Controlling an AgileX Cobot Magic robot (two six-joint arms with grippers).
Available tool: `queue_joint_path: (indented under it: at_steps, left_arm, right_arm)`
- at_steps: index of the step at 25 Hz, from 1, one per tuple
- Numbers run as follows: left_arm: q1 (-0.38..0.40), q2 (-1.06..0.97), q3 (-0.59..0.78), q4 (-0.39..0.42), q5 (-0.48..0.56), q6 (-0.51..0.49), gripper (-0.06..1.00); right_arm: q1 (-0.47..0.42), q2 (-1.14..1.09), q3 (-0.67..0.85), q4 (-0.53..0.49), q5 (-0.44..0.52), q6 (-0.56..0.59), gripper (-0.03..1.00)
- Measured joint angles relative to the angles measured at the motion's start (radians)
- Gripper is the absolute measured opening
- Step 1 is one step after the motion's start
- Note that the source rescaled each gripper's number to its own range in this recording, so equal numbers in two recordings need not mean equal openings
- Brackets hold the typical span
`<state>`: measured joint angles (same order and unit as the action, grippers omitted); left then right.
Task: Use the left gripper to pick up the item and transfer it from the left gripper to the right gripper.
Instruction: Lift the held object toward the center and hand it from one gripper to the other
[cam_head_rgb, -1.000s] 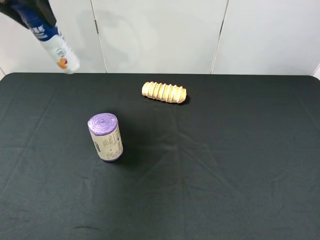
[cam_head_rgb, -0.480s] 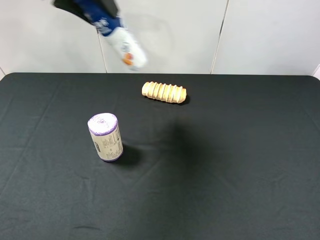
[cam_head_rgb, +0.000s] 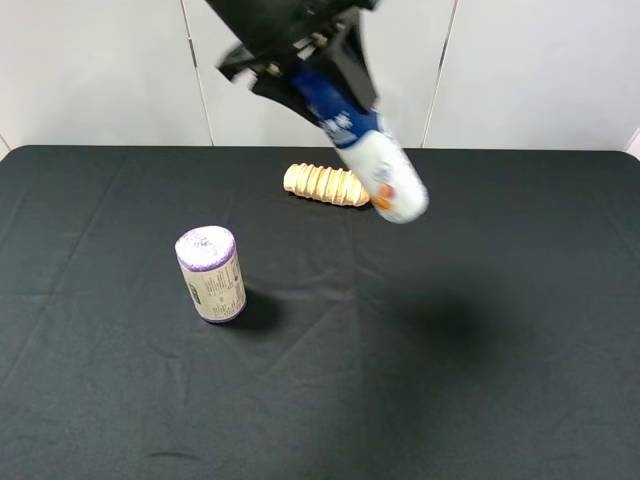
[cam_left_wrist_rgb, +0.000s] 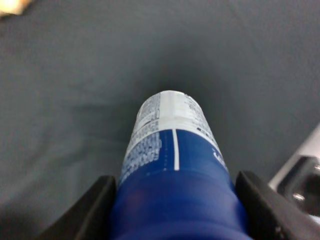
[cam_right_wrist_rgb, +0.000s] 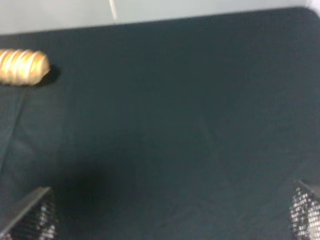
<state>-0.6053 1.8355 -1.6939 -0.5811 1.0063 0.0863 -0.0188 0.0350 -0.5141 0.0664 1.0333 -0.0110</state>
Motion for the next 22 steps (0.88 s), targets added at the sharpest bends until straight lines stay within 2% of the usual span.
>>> queue_joint_path:
  at_steps: [2, 5, 10, 16, 17, 22]
  left_arm:
    - [-0.011, 0.011, 0.0, -0.058, -0.001, 0.022, 0.01]
    - [-0.014, 0.014, 0.0, -0.13, -0.002, 0.052, 0.01]
    - [-0.014, 0.015, 0.0, -0.171, -0.002, 0.064, 0.01]
    - [-0.014, 0.019, 0.0, -0.171, -0.001, 0.073, 0.01]
    - [-0.014, 0.019, 0.0, -0.171, -0.001, 0.073, 0.01]
    - [-0.014, 0.019, 0.0, -0.171, -0.001, 0.073, 0.01]
  right_arm:
    - [0.0, 0.063, -0.025, 0.042, 0.014, -0.025, 1.0]
    - [0.0, 0.174, -0.063, 0.125, 0.004, -0.135, 1.0]
    - [0.091, 0.288, -0.068, 0.265, -0.139, -0.346, 1.0]
    - [0.268, 0.46, -0.068, 0.283, -0.273, -0.468, 1.0]
    - [0.322, 0.525, -0.068, 0.283, -0.315, -0.49, 1.0]
    - [0.423, 0.687, -0.068, 0.284, -0.458, -0.534, 1.0]
